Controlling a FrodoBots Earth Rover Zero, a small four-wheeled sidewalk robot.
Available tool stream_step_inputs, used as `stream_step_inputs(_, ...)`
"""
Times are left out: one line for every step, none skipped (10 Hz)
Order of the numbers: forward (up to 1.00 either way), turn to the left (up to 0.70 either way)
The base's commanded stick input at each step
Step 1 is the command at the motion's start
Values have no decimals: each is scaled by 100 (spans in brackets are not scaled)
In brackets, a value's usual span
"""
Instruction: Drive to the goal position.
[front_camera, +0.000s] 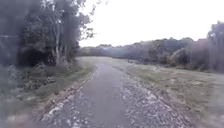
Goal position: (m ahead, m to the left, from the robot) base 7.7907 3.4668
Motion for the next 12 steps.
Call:
stream_step_inputs(70, 0)
stream_step_inputs(70, 0)
stream_step_inputs(70, 0)
stream_step_inputs(70, 0)
stream_step_inputs(70, 0)
stream_step_inputs(70, 0)
stream_step_inputs(70, 0)
stream_step_inputs(70, 0)
stream_step_inputs(70, 0)
stream_step_inputs(70, 0)
stream_step_inputs(70, 1)
stream_step_inputs(70, 3)
